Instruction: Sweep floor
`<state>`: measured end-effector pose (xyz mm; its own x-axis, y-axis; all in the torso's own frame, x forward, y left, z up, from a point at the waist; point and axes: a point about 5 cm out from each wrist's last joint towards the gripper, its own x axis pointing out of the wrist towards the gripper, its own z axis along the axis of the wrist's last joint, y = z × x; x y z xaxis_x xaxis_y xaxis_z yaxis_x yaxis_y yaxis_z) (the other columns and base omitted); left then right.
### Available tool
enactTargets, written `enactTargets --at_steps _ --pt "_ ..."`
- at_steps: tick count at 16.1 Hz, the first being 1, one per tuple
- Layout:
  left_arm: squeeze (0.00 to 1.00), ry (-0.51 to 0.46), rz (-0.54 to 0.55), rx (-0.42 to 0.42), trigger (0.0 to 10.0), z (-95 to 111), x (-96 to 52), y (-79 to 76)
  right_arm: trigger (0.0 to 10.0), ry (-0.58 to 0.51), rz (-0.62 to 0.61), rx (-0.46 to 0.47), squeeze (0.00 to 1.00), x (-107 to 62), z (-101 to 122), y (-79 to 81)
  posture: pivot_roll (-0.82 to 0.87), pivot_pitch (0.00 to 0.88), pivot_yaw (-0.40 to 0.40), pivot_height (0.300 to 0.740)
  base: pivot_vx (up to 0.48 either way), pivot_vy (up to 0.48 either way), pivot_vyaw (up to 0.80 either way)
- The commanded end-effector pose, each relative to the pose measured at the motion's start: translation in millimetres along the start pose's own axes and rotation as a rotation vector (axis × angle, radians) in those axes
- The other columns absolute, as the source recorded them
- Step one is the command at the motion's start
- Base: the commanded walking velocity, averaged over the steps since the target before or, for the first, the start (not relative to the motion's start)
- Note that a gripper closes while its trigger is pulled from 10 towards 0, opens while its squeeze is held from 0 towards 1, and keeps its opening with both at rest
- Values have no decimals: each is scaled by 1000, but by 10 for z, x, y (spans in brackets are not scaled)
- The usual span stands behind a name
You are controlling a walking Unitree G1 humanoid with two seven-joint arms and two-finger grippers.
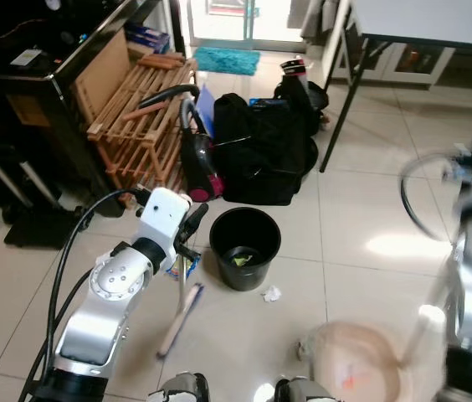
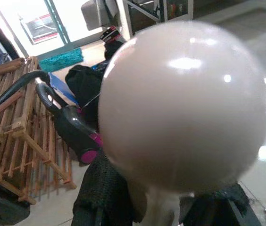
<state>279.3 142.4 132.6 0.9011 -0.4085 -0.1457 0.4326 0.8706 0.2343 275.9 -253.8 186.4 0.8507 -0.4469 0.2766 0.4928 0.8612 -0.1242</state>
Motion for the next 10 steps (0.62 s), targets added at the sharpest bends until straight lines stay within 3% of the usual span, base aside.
enactTargets --at_steps 1,3,4,7,10 --pt "0 -49 9 15 10000 72 42 -27 10000 -35 -65 84 0 -41 79 -91 -53 132 22 740 0 0 0" --pt "0 -67 -2 20 10000 113 96 -75 10000 -2 -37 74 0 -139 6 -37 -53 140 25 740 0 0 0" --pt "0 -78 -15 30 10000 131 122 -116 10000 -4 33 34 0 -219 5 88 -61 144 28 740 0 0 0" --pt "0 -90 -20 39 10000 131 125 -136 10000 -124 98 -35 0 -260 151 169 -60 150 28 740 0 0 0" --pt "0 -95 -12 40 10000 137 137 -133 10000 -93 113 36 0 -228 120 233 -50 154 22 740 0 0 0"
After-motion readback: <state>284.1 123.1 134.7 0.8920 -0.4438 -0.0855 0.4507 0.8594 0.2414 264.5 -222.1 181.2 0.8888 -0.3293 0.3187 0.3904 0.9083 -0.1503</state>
